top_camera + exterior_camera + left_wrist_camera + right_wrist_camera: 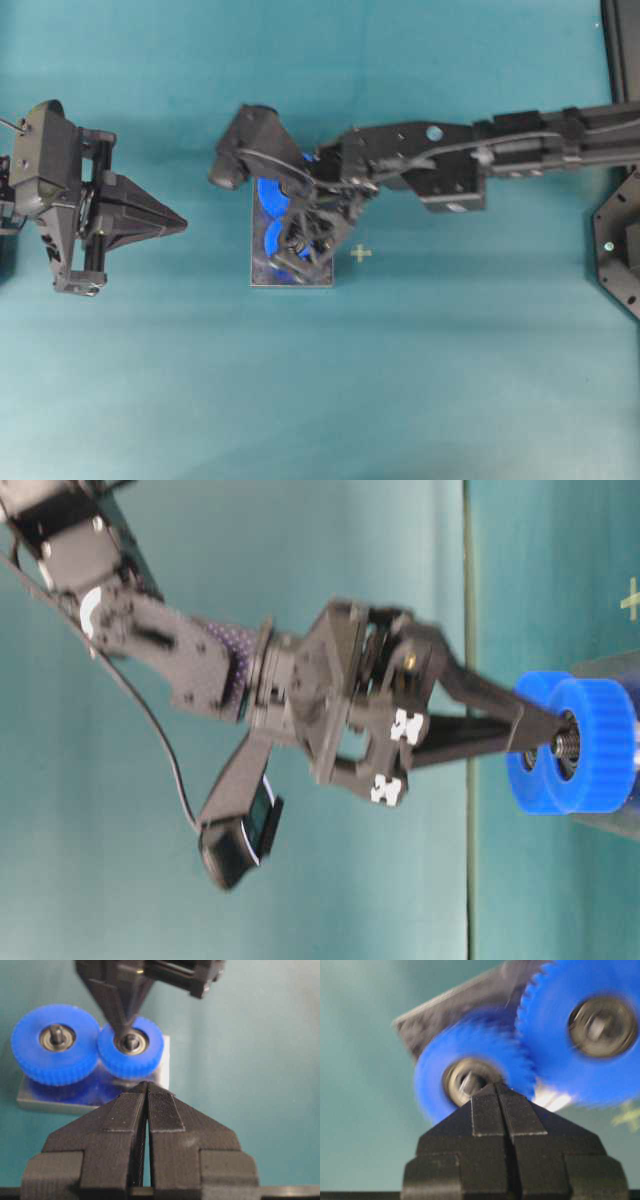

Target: Fit the small gear onto the shaft.

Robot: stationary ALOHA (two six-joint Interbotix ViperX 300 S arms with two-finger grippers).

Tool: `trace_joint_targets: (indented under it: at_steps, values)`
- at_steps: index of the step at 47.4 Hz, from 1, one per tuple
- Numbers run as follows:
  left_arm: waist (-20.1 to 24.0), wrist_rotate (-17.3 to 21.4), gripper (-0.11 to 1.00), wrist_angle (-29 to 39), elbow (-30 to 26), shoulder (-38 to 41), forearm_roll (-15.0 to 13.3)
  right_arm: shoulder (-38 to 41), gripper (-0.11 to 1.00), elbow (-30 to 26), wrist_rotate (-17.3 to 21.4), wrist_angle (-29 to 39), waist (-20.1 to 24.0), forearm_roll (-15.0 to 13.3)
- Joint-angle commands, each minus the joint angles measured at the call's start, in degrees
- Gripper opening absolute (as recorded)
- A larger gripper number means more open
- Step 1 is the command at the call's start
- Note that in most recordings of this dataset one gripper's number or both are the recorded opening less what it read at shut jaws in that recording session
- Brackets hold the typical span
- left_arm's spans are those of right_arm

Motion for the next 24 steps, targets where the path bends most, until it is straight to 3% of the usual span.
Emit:
trace_joint_targets:
  at_steps: [1, 11, 24]
  values:
    - [-0.09, -0.09, 0.0, -0.79, -0.53, -0.18, 0.09, -2.9, -0.02, 2.02, 1.23, 0.44, 0.97, 0.35]
    - [-0.09, -0.18, 0.0, -0.97, -0.26, -0.18, 0.18, -5.19, -0.02, 2.2, 4.13, 0.0, 5.71, 1.49]
    - [-0.09, -0.18, 0.0, -1.41, -0.26, -0.18, 0.09, -6.77, -0.02, 1.76, 4.48, -1.58, 3.52, -0.62]
